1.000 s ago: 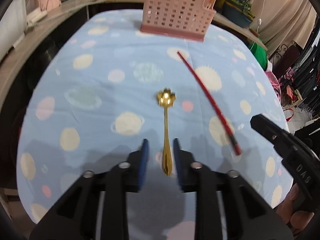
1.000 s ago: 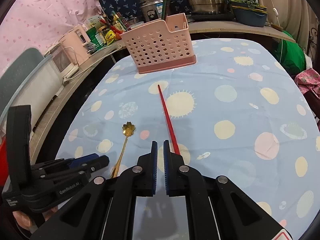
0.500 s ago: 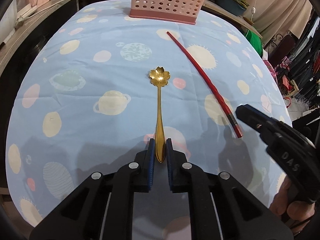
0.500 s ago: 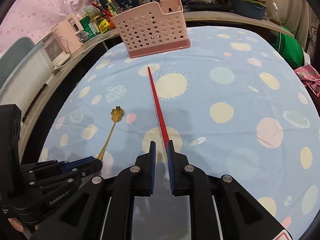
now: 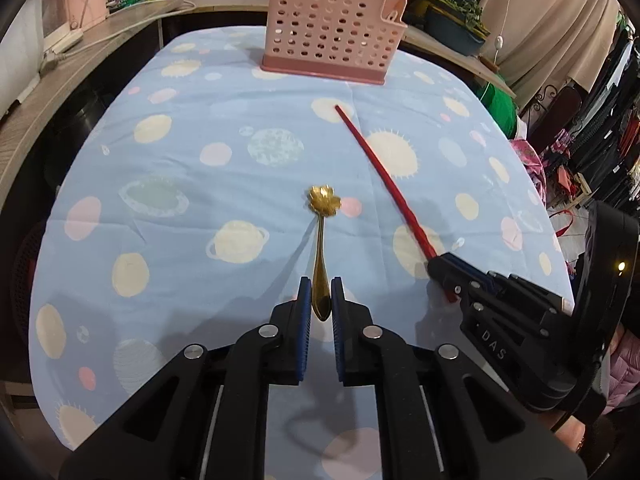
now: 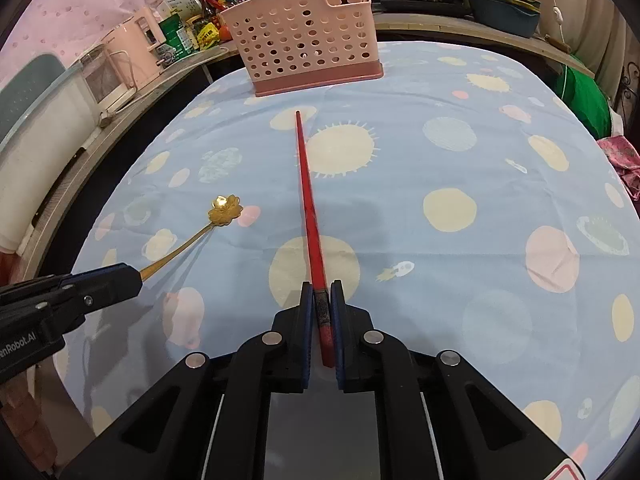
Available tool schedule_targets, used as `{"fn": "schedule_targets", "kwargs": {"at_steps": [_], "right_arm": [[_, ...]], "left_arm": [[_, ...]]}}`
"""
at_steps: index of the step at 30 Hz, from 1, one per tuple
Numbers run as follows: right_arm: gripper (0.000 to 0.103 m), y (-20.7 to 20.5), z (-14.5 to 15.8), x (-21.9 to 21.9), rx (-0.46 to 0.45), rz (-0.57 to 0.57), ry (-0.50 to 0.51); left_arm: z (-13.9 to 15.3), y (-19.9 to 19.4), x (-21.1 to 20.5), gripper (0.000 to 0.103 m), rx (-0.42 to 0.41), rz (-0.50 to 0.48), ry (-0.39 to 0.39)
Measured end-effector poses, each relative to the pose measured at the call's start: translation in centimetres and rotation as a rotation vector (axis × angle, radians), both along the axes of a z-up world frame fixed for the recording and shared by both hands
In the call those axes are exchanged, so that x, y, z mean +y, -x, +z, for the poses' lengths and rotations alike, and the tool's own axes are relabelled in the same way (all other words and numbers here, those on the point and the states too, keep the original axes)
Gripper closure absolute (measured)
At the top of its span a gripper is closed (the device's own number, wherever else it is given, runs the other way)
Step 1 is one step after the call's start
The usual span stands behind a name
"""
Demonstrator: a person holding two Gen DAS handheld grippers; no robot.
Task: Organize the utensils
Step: 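Lift the gold spoon with the left tool while the right tool regrasps the red chopstick, then carry the red chopstick and gold spoon up above the pink holder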
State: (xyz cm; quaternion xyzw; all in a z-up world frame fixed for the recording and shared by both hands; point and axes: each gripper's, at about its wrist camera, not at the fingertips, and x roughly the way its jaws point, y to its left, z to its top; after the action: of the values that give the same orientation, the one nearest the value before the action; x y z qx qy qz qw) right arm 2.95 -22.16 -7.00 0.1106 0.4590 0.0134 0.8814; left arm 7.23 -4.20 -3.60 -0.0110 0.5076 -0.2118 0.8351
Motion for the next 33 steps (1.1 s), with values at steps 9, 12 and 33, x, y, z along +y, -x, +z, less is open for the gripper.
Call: {"fn": "schedule_targets", "kwargs": {"at_steps": [9, 12, 33], "right_arm": [[0.095, 0.7, 4.2, 0.0, -0.093, -0.006, -0.037], [0.095, 0.6, 5.9, -0.3, -0.124, -0.01, -0.051], [0.095, -1.1, 13.8, -1.4, -0.3, -0.006, -0.111]], "left_arm": [[2.5, -1.0, 0.5, 0.102, -0.052, 0.019, 0.011], [3.3, -1.4, 0.4, 0.102, -0.07, 0.019, 0.006], [5.8, -2.3, -0.3, 0.102, -0.094, -0.082, -0.093]]}}
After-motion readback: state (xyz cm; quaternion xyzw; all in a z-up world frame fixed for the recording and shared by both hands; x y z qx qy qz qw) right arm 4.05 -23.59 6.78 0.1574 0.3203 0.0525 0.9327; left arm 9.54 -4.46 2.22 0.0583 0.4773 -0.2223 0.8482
